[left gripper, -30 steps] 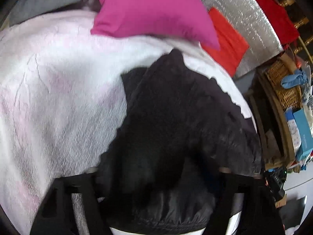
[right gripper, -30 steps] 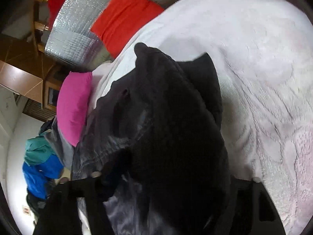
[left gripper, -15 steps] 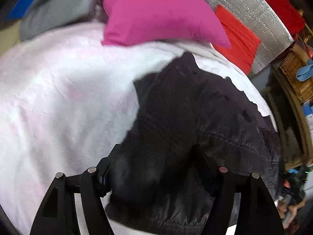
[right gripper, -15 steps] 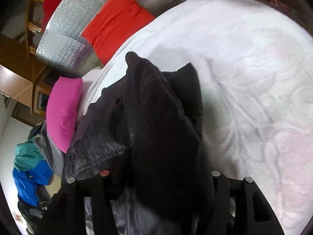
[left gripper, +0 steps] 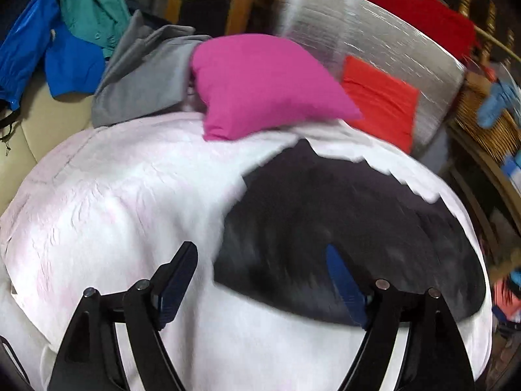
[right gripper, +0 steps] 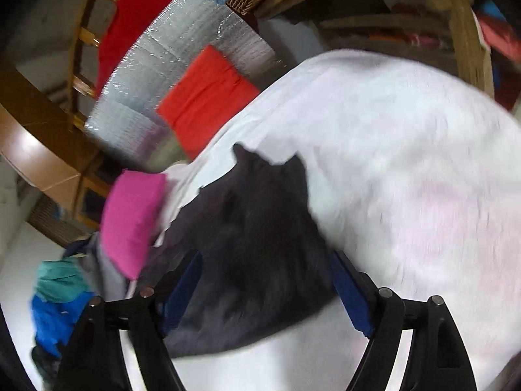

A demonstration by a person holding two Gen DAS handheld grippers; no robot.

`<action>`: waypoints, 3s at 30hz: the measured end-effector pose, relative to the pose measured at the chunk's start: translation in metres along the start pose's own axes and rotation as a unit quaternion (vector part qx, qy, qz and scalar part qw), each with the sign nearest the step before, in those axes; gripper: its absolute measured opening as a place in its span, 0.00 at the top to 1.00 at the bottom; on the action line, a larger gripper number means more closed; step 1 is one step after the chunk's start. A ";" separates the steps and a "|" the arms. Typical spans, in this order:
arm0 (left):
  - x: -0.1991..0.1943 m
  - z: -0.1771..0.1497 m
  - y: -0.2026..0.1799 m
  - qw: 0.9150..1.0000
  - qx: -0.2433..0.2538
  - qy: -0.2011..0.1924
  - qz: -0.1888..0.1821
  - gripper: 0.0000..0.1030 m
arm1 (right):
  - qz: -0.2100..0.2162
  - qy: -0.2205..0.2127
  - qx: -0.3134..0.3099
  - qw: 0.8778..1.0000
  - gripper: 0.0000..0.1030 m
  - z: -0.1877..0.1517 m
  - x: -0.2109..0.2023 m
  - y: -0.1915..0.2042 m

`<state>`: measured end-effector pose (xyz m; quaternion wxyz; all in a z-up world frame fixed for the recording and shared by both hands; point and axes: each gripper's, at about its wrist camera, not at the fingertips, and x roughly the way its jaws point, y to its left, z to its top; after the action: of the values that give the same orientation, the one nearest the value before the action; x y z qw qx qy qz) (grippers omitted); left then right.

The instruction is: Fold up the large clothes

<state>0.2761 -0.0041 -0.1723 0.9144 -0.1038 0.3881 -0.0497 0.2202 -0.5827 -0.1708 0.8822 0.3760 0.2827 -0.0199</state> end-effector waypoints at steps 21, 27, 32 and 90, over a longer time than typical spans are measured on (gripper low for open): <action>0.064 -0.029 -0.007 0.975 -0.096 0.181 -0.084 0.18 | 0.056 0.109 0.165 0.979 0.18 -0.072 0.089 -0.012; 0.073 -0.016 0.015 0.968 -0.170 0.163 -0.088 0.18 | 0.051 0.041 0.200 0.978 0.18 -0.045 0.090 -0.021; 0.085 -0.010 0.021 0.965 -0.198 0.150 -0.085 0.18 | 0.052 0.018 0.238 0.970 0.18 -0.026 0.098 -0.034; 0.064 -0.036 -0.077 0.994 0.027 0.107 0.005 0.37 | 0.041 0.140 0.043 0.988 0.26 -0.073 0.122 0.049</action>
<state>0.2941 -0.0951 -0.2243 0.8702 -0.0713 0.4830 -0.0663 0.2989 -0.4763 -0.2419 0.8171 0.4238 0.3867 0.0573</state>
